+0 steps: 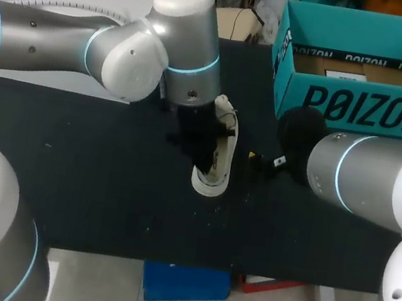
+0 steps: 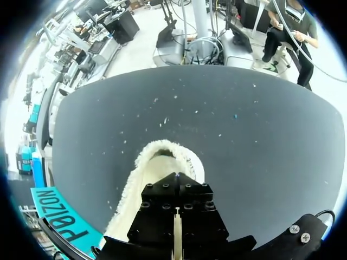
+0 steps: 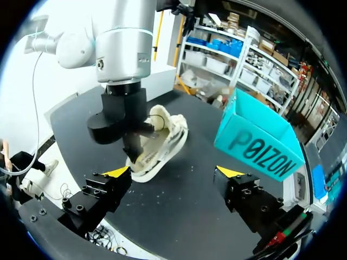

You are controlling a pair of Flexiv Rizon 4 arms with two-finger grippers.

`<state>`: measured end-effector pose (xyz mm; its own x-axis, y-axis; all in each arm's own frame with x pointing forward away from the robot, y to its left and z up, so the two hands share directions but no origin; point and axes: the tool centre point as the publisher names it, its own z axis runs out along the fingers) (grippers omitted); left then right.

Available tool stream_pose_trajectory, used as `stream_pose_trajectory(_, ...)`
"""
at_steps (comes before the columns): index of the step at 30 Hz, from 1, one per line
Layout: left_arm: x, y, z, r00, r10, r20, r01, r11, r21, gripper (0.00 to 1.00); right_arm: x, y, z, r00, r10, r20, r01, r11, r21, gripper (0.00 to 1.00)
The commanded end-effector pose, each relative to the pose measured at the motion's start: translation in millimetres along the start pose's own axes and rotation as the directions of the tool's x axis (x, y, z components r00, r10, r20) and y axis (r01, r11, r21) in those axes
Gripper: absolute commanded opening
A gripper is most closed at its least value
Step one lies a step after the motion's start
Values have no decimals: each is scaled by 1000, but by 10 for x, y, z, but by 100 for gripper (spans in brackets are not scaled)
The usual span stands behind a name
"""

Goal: Take the shoe out of the shoebox, open the shoe tongue, remove and reinsert the insole, then place the shoe into the shoebox

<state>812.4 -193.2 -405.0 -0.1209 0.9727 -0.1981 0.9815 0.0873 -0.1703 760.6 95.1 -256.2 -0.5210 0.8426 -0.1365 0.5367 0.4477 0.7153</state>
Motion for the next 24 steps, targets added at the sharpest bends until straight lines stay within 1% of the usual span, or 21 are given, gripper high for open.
stream_pose_trajectory(1,-34,43,145,1000,1,-13,-1,1000,6,0,4,-7,6,1000,1,-1,-1,1000,-2,100)
stream_pose_trajectory(6,-91,73,222,999,22,-43,-23,1000,-12,0,4,-7,6,1000,1,-1,-1,1000,-2,100)
stream_pose_trajectory(11,-100,102,311,997,29,-66,-29,1000,1,0,4,-7,6,1000,1,-1,-1,1000,-2,100)
stream_pose_trajectory(13,-97,98,305,997,29,-67,-29,1000,5,0,4,-7,6,1000,1,-1,-1,1000,-2,100)
stream_pose_trajectory(16,-78,64,188,999,24,-40,-24,1000,11,0,4,-7,6,1000,1,-1,-1,1000,-2,100)
stream_pose_trajectory(18,-43,41,55,1000,18,-18,-17,1000,12,0,4,-7,6,1000,1,-1,-1,1000,-2,100)
stream_pose_trajectory(21,28,27,-208,1000,1,25,-1,1000,8,0,4,-7,6,1000,1,-1,-1,1000,-2,100)
stream_pose_trajectory(24,120,66,-514,996,-26,81,26,1000,-1,0,4,-7,6,1000,1,-1,-1,1000,-2,100)
